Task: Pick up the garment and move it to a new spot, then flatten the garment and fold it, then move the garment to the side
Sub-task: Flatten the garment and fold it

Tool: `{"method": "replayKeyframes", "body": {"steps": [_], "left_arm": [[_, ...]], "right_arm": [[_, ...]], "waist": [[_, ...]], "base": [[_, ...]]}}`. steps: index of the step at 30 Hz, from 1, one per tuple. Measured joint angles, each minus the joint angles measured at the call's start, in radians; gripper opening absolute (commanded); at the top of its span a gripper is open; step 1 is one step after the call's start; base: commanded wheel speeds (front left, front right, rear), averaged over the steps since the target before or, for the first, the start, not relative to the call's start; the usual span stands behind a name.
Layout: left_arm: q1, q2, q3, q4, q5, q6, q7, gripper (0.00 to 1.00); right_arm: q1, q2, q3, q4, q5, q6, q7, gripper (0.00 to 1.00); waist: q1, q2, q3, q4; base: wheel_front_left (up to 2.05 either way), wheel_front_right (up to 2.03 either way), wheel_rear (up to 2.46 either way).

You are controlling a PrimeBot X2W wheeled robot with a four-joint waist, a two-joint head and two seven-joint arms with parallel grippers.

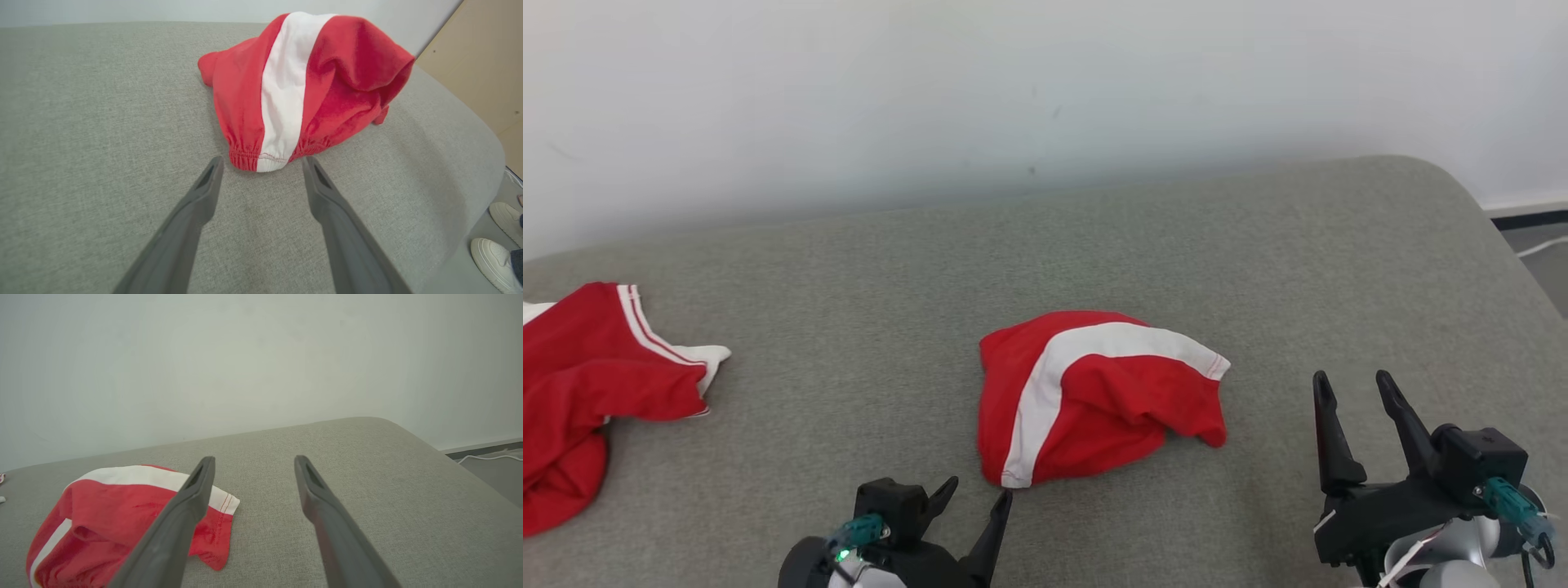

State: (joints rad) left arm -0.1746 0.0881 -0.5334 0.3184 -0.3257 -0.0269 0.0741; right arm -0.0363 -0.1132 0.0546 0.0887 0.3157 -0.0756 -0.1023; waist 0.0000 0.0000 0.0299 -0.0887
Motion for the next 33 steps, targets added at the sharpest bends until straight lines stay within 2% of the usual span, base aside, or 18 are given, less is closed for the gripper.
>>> {"method": "replayKeyframes", "body": {"steps": [11, 17, 28, 29, 30, 31, 33], "left_arm": [[-0.085, -0.021, 0.002, 0.124, -0.001, 0.012, 0.063, 1.00], [-0.118, -0.025, 0.006, 0.196, 0.000, 0.045, 0.079, 1.00], [-0.153, -0.032, 0.030, 0.253, -0.013, 0.074, 0.053, 1.00], [-0.157, -0.033, 0.030, 0.253, -0.016, 0.074, 0.047, 0.49], [-0.160, -0.033, 0.029, 0.254, -0.017, 0.073, 0.044, 0.15], [-0.160, -0.033, 0.029, 0.255, -0.019, 0.070, 0.038, 0.00], [-0.160, -0.036, 0.024, 0.266, -0.020, 0.069, 0.035, 0.00]], "right_arm": [[-0.016, -0.005, -0.008, 0.003, 0.000, 0.006, 0.001, 1.00], [-0.033, -0.006, -0.016, 0.011, 0.000, 0.007, -0.005, 1.00], [-0.033, -0.010, -0.018, 0.017, 0.000, 0.007, -0.014, 1.00], [-0.033, -0.010, -0.016, 0.019, 0.000, 0.007, -0.014, 1.00], [-0.033, -0.009, -0.015, 0.019, 0.000, 0.007, -0.014, 1.00], [-0.033, -0.009, -0.013, 0.020, 0.000, 0.009, -0.014, 1.00], [-0.033, -0.009, -0.011, 0.024, 0.000, 0.010, -0.014, 1.00]], "waist": [[0.0001, 0.0000, 0.051, -0.091], [0.0001, 0.0000, 0.072, -0.134], [0.0001, 0.0000, 0.074, -0.139], [0.0000, 0.0000, 0.072, -0.137], [0.0000, 0.0000, 0.071, -0.136], [0.0001, 0.0000, 0.070, -0.135], [0.0001, 0.0001, 0.068, -0.134]], "base": [[0.00, 0.00, 0.00], [0.00, 0.00, 0.00], [0.00, 0.00, 0.00], [0.00, 0.00, 0.00], [0.00, 0.00, 0.00], [0.00, 0.00, 0.00], [0.00, 0.00, 0.00]]}}
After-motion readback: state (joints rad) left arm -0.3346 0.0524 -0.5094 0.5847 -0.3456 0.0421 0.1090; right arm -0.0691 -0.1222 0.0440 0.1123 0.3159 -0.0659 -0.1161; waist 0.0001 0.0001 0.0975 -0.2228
